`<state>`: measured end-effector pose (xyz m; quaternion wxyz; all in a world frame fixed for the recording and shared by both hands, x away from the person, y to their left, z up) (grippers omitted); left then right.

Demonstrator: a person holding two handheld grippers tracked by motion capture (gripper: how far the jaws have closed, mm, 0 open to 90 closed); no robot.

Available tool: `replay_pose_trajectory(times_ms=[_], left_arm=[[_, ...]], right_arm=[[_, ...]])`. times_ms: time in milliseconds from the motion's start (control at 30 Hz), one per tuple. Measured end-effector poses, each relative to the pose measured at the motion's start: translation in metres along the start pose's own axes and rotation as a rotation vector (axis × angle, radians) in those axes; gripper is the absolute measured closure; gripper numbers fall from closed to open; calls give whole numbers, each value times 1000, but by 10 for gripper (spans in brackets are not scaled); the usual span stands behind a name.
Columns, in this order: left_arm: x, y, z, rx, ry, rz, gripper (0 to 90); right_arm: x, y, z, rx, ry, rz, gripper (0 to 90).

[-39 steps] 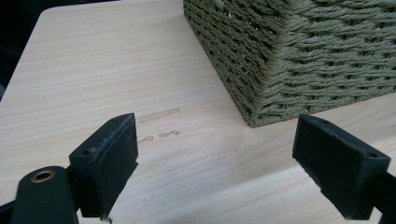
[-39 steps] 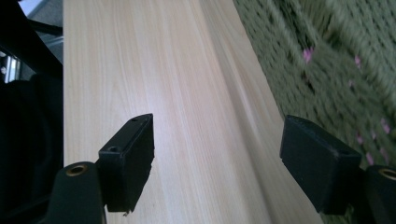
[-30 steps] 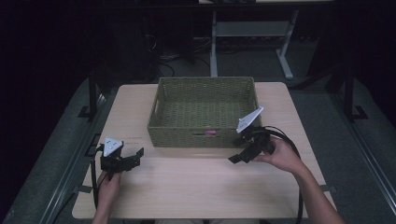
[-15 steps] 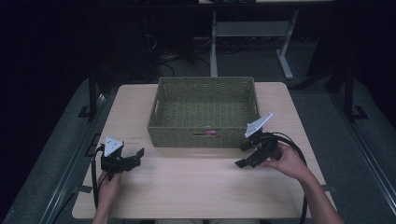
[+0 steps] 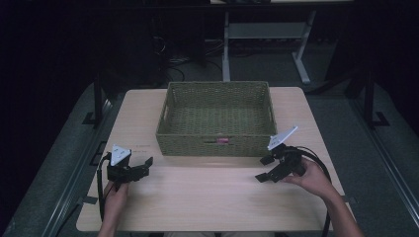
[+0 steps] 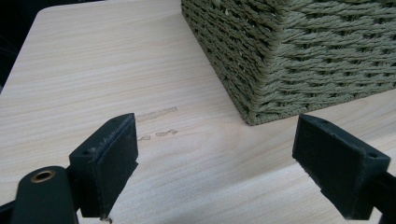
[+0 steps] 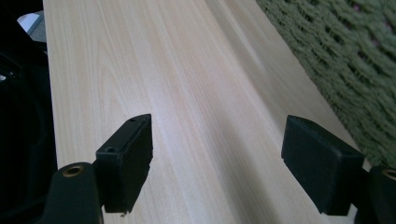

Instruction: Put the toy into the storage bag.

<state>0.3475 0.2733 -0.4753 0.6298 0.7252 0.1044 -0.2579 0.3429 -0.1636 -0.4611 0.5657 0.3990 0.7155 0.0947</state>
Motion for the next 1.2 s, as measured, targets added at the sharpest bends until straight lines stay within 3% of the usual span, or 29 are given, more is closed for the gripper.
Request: replay_pose_trajectory(times_ms=[733, 1200], left_arm=[[0, 0, 2, 10, -3, -1, 137], [1, 0, 2, 9, -2, 1, 136]], right_arm=[[-12, -34, 0, 47, -43, 18, 238], [-11, -53, -7, 73, -64, 23, 213]])
Point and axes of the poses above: each handheld gripper's, and its own axes: x roughly forward along the jaws, y roughly out of its top, z roughly to its right, the point moved 6 cm from there along x, roughly forward along the jaws, and after that the axes turned 7 degrees about y, right-handed, at the moved point
